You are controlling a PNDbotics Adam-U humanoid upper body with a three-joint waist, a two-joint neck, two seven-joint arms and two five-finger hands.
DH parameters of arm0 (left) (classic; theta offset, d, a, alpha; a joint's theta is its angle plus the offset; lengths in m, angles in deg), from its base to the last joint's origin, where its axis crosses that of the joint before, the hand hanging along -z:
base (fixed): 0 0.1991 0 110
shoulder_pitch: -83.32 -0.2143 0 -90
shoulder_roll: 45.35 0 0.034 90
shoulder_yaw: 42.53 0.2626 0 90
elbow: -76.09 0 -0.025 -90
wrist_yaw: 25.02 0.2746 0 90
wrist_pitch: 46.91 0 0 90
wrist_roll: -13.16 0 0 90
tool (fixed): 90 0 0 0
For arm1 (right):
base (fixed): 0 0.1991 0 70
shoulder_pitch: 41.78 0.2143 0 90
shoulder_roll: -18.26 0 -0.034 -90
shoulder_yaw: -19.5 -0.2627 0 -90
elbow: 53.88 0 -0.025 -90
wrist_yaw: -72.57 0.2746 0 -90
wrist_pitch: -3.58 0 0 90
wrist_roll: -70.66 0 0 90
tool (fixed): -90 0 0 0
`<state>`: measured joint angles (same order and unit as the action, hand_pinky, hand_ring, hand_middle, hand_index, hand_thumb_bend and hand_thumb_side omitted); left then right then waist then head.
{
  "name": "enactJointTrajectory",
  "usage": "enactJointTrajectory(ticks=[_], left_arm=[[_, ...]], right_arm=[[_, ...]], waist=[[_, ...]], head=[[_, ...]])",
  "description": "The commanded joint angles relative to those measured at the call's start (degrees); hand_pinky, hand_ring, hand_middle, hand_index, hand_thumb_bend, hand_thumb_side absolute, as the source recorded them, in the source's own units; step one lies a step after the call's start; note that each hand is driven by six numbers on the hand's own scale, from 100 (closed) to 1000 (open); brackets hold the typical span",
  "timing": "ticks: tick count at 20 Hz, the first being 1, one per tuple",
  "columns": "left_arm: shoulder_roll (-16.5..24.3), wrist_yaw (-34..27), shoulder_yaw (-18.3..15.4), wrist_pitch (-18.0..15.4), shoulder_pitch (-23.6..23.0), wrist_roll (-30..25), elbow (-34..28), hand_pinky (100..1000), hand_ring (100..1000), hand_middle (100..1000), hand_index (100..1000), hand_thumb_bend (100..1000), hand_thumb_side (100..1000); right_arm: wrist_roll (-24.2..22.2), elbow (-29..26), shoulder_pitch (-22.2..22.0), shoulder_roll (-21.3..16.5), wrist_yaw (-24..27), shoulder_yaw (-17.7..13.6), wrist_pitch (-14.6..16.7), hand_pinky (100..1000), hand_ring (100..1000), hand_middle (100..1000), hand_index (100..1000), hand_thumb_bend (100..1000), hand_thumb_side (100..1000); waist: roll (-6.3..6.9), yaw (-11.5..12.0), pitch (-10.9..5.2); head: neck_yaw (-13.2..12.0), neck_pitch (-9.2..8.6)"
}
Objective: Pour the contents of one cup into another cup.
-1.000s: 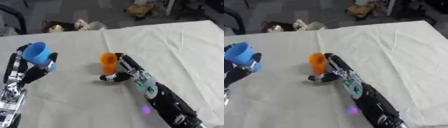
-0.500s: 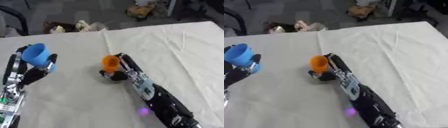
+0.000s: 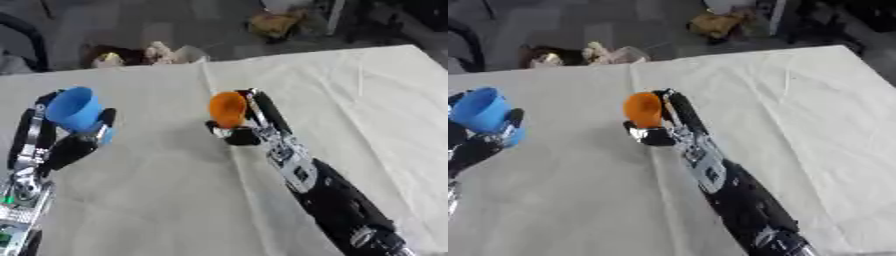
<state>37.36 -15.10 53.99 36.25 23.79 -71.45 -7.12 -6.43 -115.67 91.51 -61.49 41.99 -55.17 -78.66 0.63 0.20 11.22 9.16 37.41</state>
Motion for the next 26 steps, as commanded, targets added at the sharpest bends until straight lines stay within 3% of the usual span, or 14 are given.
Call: enactJointTrajectory(ticks=[1,13,26], left_arm=[[2.0,0.5,0.5,0.2,1.2,-0.9,-1.2,643,554,118,443,100,266],[6.1,3.2,3.5,2.5,5.8,-6.9,-2.2,644,563,118,449,100,204],[7.6,10.3,5.9,2.7,10.3,-10.6,-0.3,643,558,114,448,100,149]], right_arm=[[-2.1,-3.7,0.4,-1.1,1.3,1.5,-0.5,706,646,140,204,100,132],[-12.6,-8.9,-1.5,1.0,3.7,9.0,2.1,709,655,138,203,100,156],[-16.8,-11.4,-2.3,2.5,6.4,12.3,2.9,712,661,141,206,100,168]], waist=[[0.07,-0.2,-1.21],[0.46,-0.2,-1.61],[0.39,-0.9,-1.80]], head=[[-0.3,-0.05],[-0.3,0.44],[-0.5,0.55]])
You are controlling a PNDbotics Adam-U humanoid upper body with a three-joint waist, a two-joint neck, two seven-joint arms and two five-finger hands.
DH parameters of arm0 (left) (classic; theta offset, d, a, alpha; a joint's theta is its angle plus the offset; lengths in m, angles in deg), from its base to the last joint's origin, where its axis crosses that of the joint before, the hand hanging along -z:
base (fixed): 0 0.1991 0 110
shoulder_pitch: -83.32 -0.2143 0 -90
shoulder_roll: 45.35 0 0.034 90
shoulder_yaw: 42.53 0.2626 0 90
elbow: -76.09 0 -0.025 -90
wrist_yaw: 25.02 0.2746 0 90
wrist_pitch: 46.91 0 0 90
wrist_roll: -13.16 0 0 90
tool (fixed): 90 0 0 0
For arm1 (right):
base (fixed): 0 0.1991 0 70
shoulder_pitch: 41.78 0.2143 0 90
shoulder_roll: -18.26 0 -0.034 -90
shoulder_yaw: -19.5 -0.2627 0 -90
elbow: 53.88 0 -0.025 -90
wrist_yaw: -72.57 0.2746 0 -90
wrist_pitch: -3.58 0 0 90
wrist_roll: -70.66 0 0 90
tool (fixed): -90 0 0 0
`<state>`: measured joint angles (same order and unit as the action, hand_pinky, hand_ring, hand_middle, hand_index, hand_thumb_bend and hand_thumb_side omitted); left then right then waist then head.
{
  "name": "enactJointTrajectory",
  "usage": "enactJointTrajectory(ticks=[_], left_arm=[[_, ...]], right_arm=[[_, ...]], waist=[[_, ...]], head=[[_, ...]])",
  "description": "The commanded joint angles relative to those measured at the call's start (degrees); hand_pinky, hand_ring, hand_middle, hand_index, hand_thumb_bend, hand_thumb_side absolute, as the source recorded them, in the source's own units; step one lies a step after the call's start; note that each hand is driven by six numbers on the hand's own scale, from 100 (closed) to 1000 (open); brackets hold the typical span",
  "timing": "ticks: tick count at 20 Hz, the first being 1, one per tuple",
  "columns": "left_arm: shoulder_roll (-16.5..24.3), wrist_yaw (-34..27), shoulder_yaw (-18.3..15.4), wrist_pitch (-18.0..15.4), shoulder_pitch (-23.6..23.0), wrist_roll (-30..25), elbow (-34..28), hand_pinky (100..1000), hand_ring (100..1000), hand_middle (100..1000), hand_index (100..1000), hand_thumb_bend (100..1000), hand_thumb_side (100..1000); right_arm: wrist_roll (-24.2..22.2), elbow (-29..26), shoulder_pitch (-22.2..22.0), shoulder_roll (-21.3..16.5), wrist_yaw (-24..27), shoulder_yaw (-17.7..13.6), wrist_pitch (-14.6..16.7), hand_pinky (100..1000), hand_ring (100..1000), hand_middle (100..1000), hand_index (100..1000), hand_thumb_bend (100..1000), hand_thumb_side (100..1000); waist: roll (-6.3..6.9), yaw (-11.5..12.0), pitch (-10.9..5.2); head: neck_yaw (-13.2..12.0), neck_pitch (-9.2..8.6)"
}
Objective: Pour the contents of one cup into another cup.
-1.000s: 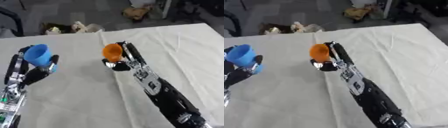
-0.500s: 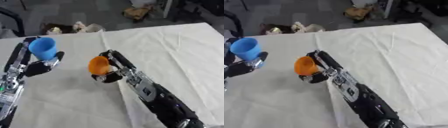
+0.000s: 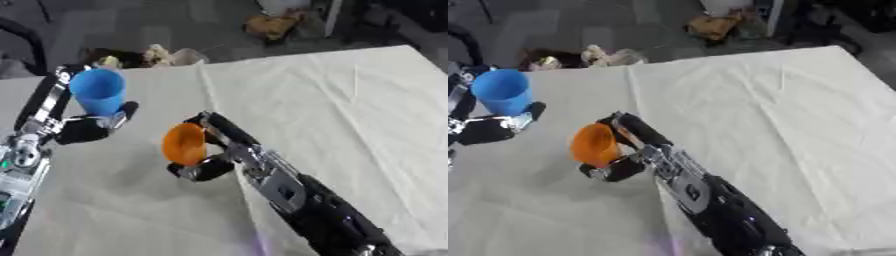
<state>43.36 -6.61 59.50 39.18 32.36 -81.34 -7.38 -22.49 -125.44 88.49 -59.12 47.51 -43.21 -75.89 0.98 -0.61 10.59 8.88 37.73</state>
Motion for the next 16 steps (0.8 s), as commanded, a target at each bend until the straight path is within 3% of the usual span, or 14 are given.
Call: enactJointTrajectory(ticks=[1,6,16], left_arm=[[1.7,2.8,0.6,-0.4,2.0,-1.0,0.2,642,557,113,447,100,144],[2.0,8.6,1.8,-2.0,3.5,-2.5,0.1,637,534,100,430,100,113],[3.3,19.5,4.2,-8.3,5.0,-2.7,-5.7,637,491,100,415,100,100]], right_arm=[[-1.0,-1.8,0.7,0.2,0.9,0.5,0.2,713,662,141,206,100,168],[-2.8,-1.9,0.9,0.6,1.5,0.8,0.1,718,668,142,208,100,174],[-3.4,-0.3,1.0,1.1,1.8,0.5,0.2,718,669,141,208,100,176]], waist=[[0.01,-0.2,-1.18],[-0.02,-0.2,-1.20],[0.08,-0.1,-1.25]], head=[[-0.2,0.22],[-0.4,0.15],[-0.4,0.11]])
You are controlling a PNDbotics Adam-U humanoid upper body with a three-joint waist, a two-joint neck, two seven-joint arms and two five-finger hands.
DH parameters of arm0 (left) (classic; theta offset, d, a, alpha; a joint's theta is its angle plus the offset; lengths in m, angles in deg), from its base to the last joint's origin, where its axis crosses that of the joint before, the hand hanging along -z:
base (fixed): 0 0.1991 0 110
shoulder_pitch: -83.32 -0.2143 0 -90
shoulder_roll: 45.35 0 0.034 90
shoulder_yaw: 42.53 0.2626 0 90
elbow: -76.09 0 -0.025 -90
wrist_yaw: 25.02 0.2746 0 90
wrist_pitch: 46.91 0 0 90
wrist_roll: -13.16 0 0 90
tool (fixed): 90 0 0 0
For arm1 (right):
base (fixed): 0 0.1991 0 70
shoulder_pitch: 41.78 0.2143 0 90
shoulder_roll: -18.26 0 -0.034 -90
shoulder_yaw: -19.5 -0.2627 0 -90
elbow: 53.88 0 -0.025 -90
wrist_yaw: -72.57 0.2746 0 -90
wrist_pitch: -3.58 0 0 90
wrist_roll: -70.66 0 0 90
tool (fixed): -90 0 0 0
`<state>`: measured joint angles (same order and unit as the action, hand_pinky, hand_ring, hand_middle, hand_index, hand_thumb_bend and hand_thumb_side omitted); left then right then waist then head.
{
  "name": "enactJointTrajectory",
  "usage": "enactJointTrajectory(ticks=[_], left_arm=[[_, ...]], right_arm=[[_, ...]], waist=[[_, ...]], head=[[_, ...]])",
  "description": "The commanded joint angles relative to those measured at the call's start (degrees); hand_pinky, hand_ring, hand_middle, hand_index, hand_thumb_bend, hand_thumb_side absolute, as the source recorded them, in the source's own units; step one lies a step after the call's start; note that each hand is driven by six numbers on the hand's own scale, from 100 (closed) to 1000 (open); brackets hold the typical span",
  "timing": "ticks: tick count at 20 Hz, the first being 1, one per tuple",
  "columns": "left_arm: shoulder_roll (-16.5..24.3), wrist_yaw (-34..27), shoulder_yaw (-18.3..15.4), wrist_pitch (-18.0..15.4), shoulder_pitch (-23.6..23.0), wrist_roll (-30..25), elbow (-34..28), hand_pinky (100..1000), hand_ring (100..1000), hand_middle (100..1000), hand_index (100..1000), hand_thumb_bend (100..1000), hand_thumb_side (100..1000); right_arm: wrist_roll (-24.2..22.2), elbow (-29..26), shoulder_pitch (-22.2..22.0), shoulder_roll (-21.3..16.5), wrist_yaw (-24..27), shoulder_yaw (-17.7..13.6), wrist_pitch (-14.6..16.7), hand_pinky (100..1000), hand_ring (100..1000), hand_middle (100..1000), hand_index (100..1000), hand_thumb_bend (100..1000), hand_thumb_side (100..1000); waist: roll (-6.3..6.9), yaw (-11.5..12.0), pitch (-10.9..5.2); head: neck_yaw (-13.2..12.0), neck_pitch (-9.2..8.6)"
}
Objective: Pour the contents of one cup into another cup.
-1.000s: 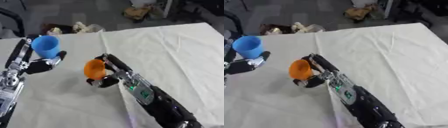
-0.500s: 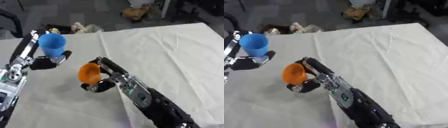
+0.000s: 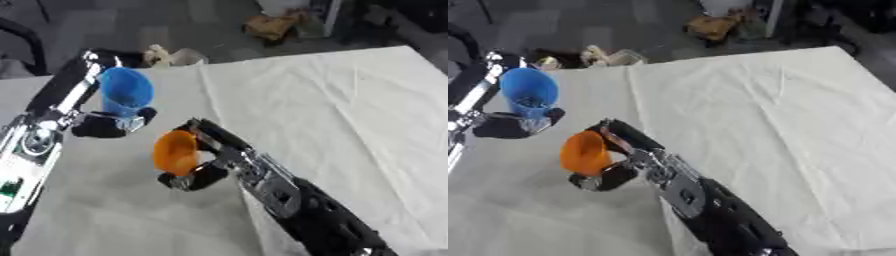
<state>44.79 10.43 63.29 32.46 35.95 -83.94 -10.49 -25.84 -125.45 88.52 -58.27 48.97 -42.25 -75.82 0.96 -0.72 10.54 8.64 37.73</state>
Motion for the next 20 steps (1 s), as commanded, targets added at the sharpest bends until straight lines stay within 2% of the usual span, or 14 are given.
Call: enactJointTrajectory(ticks=[1,5,8,16,20], left_arm=[[2.1,3.6,0.6,-2.2,1.5,-0.1,-3.2,637,488,100,414,100,100],[3.2,8.8,1.3,-5.0,1.7,-0.1,-5.1,640,478,100,384,106,100],[4.1,11.8,1.8,-6.6,1.8,0.2,-5.8,643,470,103,388,148,100],[4.9,17.9,2.9,-9.5,2.2,0.8,-6.1,648,405,107,393,199,100],[4.7,19.4,3.4,-10.5,2.4,1.0,-5.9,650,407,108,393,207,100]], right_arm=[[0.0,-0.2,1.0,0.2,0.4,-0.5,0.2,718,669,140,208,100,176],[0.1,-0.1,1.0,0.2,0.4,-0.5,0.2,718,669,140,208,100,174],[0.1,-0.1,1.0,0.1,0.5,-0.5,0.2,718,669,140,208,100,173],[0.0,-0.2,1.1,0.2,0.5,-0.5,0.1,718,669,140,208,100,170],[0.0,-0.2,1.1,0.2,0.5,-0.5,0.1,719,669,140,208,100,169]], waist=[[0.10,0.0,-1.21],[0.19,0.0,-1.28],[0.28,0.1,-1.32],[0.27,-0.1,-1.37],[0.21,-0.1,-1.35]], head=[[-0.2,0.11],[-0.2,0.02],[-0.2,0.02],[-0.2,-0.10],[-0.2,-0.13]])
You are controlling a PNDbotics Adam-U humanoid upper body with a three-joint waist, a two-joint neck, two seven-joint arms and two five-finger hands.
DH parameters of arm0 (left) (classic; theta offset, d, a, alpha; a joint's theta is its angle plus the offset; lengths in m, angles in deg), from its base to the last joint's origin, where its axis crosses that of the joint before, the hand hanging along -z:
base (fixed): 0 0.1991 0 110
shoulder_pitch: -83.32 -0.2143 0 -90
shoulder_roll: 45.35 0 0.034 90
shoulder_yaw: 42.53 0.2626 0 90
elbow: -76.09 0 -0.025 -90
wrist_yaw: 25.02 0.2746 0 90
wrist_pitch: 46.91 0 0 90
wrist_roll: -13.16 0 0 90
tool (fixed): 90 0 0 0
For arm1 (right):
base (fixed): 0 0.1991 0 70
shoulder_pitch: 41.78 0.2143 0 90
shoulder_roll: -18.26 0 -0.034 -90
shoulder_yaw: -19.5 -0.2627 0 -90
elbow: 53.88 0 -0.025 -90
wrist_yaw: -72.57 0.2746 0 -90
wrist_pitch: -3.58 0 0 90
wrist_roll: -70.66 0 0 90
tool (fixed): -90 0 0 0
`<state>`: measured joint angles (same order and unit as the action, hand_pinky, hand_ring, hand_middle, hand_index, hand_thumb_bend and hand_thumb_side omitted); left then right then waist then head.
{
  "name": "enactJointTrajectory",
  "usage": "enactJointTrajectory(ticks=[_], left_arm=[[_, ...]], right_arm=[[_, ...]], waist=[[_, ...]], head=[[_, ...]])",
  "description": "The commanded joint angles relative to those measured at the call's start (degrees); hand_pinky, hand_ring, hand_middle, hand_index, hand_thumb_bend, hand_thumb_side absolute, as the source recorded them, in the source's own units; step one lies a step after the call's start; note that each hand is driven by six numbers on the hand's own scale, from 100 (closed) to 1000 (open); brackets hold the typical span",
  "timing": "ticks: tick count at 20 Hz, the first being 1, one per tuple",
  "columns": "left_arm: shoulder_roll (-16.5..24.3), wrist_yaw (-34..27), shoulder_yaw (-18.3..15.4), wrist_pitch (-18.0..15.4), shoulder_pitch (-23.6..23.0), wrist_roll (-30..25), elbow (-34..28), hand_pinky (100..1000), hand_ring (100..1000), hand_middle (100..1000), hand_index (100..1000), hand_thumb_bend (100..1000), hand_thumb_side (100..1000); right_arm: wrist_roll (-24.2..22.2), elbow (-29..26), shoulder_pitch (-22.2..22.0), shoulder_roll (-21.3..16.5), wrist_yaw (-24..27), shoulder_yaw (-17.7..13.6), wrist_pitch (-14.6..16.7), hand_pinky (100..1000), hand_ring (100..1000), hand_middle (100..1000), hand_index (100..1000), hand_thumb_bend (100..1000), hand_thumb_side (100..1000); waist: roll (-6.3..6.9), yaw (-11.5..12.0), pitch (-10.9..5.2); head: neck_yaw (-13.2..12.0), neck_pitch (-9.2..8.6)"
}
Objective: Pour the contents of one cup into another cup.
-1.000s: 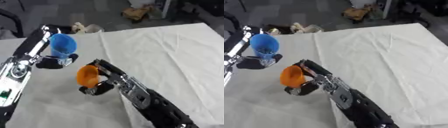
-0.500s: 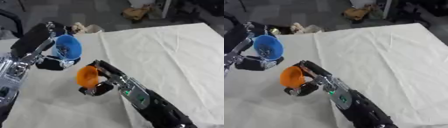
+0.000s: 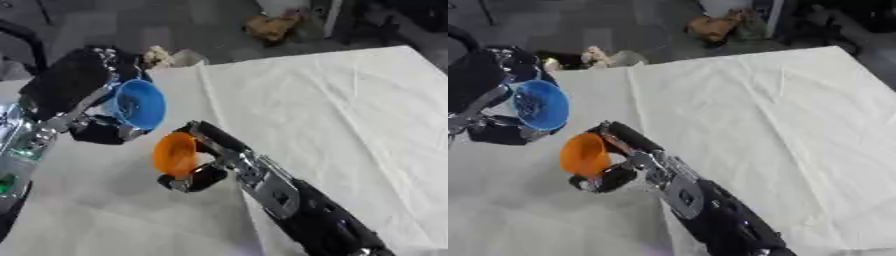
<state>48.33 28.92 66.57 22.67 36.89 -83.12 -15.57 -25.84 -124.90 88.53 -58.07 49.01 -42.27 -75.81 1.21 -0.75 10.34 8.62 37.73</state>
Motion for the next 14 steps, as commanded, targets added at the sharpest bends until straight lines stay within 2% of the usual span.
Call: enactJointTrajectory(ticks=[1,14], left_arm=[[1.2,1.2,0.2,-0.9,1.5,0.2,-0.8,651,408,108,394,209,100],[1.2,5.8,1.3,-3.2,1.7,-0.1,-1.6,661,420,112,396,254,100]], right_arm=[[0.0,-0.7,1.1,0.0,0.5,-0.5,0.1,719,669,140,208,100,168],[0.1,-0.3,1.0,0.1,0.4,-0.6,0.0,720,669,156,208,100,165]], waist=[[-0.06,0.0,-1.15],[-0.11,-0.2,-1.20]], head=[[-0.2,-0.14],[-0.3,-0.32]])
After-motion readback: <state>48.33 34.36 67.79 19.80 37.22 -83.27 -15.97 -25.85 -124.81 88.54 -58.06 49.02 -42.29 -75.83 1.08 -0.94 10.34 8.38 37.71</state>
